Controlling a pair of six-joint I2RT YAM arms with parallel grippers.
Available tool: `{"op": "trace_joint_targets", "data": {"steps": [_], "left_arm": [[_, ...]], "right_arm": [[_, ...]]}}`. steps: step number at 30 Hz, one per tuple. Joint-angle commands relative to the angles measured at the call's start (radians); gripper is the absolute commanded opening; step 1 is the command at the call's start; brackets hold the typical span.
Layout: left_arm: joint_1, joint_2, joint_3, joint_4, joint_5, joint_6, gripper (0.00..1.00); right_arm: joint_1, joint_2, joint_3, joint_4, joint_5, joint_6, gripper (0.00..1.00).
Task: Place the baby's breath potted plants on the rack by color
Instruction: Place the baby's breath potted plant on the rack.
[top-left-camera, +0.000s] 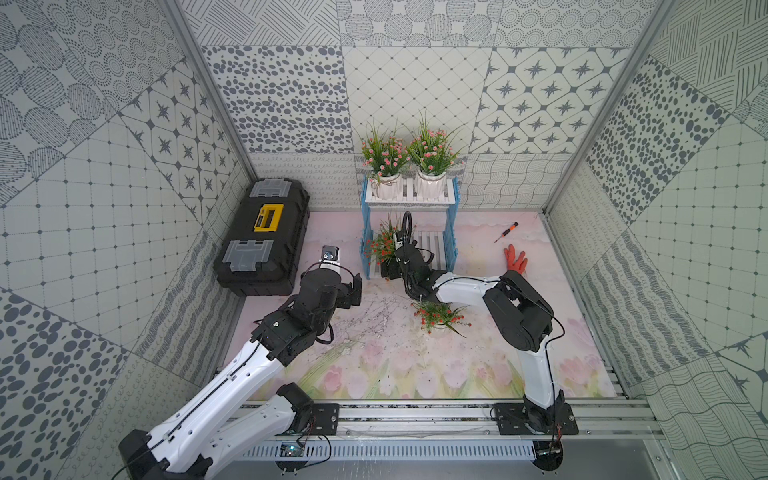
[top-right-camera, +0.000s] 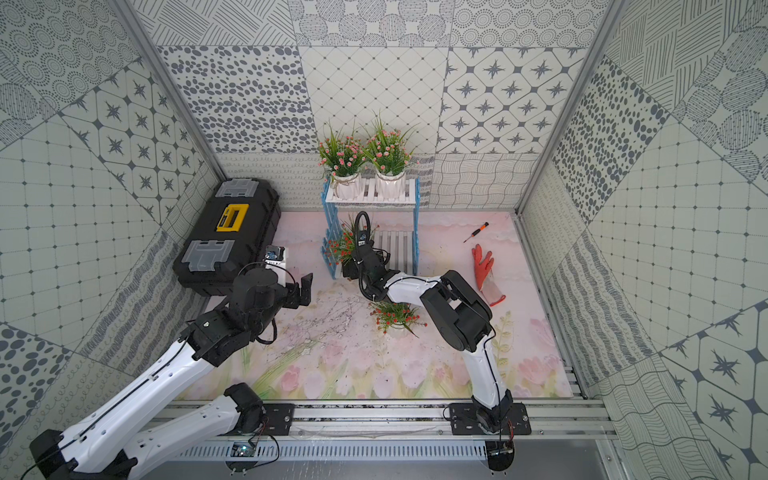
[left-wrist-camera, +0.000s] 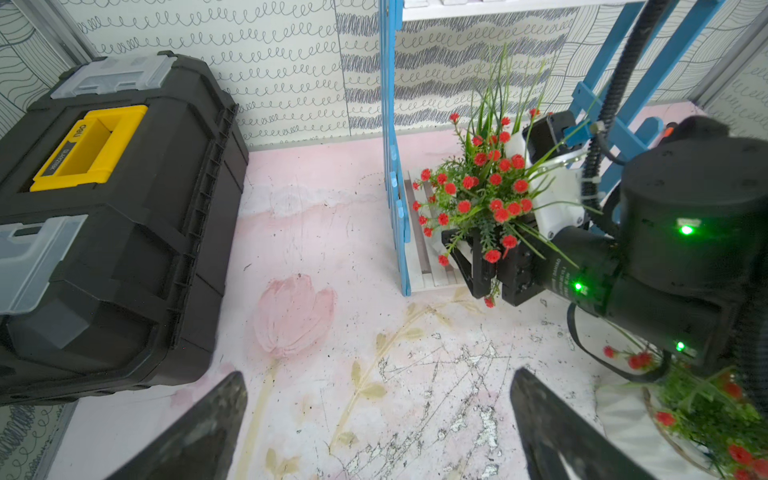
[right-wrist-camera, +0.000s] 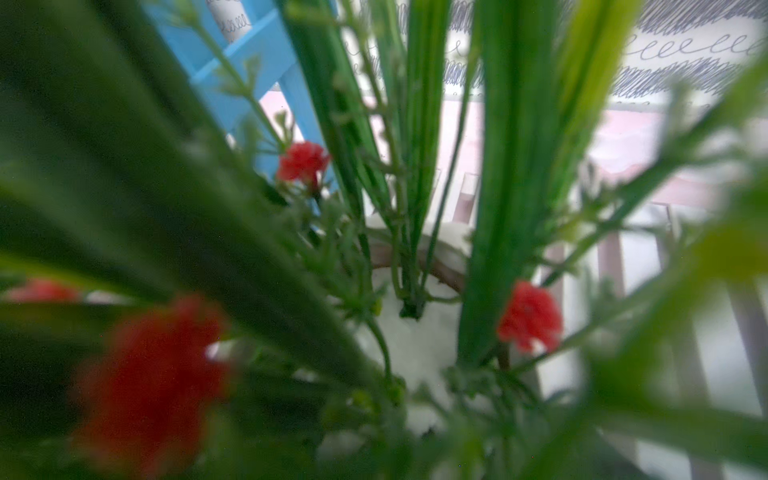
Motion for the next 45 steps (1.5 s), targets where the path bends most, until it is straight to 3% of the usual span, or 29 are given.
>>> {"op": "trace_joint_targets", "data": {"steps": [1, 14, 28, 45], "left_arm": [[0.005, -0.021, -0.022, 0.027, -0.054, -0.032, 0.99], [0.008, -0.003, -0.020, 0.032, -0.066, -0.036, 0.99], [0.010, -0.015, -0.027, 0.029, -0.058, -0.038, 0.99], [0.013, -0.030, -0.024, 0.012, -0.066, -0.038, 0.99]], "right_arm": [[-0.013, 0.022, 0.083, 0.157, 0.017, -0.027, 0.72], [-0.041, 0.152, 0.245, 0.120, -0.077, -0.015, 0.72], [-0.035, 0.222, 0.317, 0.048, -0.036, -0.035, 0.74], [-0.038, 0.269, 0.416, -0.092, -0.074, -0.002, 0.82]]}}
